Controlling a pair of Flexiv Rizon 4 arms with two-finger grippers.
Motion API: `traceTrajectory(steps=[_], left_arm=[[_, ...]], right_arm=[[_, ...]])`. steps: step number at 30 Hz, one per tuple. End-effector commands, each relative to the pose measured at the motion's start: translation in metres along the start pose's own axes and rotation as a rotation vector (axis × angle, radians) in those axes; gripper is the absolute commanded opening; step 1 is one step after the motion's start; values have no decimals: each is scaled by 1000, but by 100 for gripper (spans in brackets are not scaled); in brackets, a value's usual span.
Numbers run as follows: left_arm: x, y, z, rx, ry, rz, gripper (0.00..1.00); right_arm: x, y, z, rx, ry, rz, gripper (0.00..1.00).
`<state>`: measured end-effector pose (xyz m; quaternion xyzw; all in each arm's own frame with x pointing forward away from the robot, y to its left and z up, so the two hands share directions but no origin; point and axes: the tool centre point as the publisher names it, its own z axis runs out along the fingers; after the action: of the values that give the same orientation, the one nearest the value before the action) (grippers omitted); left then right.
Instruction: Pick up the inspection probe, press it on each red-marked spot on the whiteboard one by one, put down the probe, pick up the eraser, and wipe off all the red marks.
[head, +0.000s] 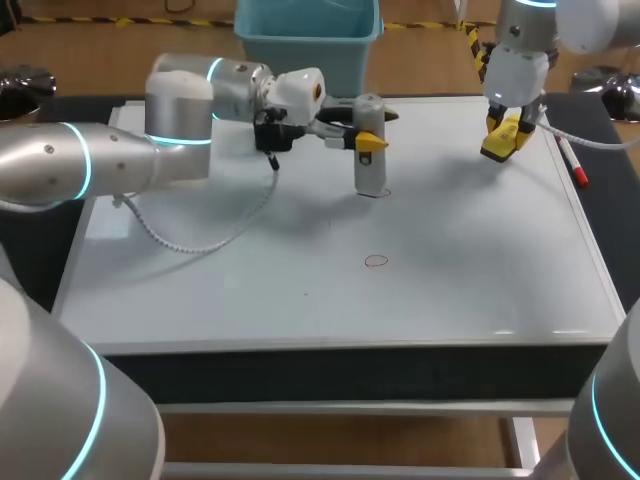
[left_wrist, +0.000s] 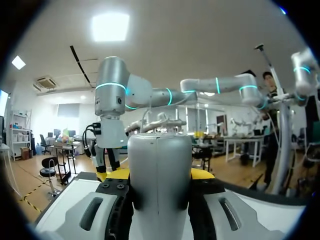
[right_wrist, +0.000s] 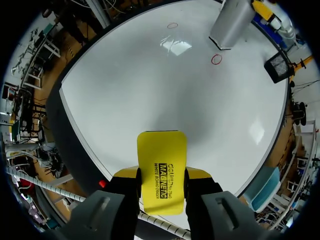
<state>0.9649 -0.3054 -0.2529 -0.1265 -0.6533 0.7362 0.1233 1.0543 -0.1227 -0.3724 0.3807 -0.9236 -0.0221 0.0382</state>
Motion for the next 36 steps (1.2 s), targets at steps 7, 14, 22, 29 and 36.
traceTrajectory(steps=[7, 14, 22, 29, 36], left_arm=[[-11, 13, 5, 14, 88, -12, 0], [-15, 16, 6, 12, 85, -22, 0], [-21, 20, 10, -11, 83, -37, 0], [-23, 23, 13, -31, 83, -63, 0], [-25, 26, 13, -28, 84, -68, 0]], right_arm=[[-1, -1, -1, 1, 4, -2, 0], [-1, -1, -1, 1, 4, -2, 0], [-1, -1, -1, 1, 4, -2, 0], [-1, -1, -1, 1, 4, -2, 0], [-1, -1, -1, 1, 4, -2, 0]])
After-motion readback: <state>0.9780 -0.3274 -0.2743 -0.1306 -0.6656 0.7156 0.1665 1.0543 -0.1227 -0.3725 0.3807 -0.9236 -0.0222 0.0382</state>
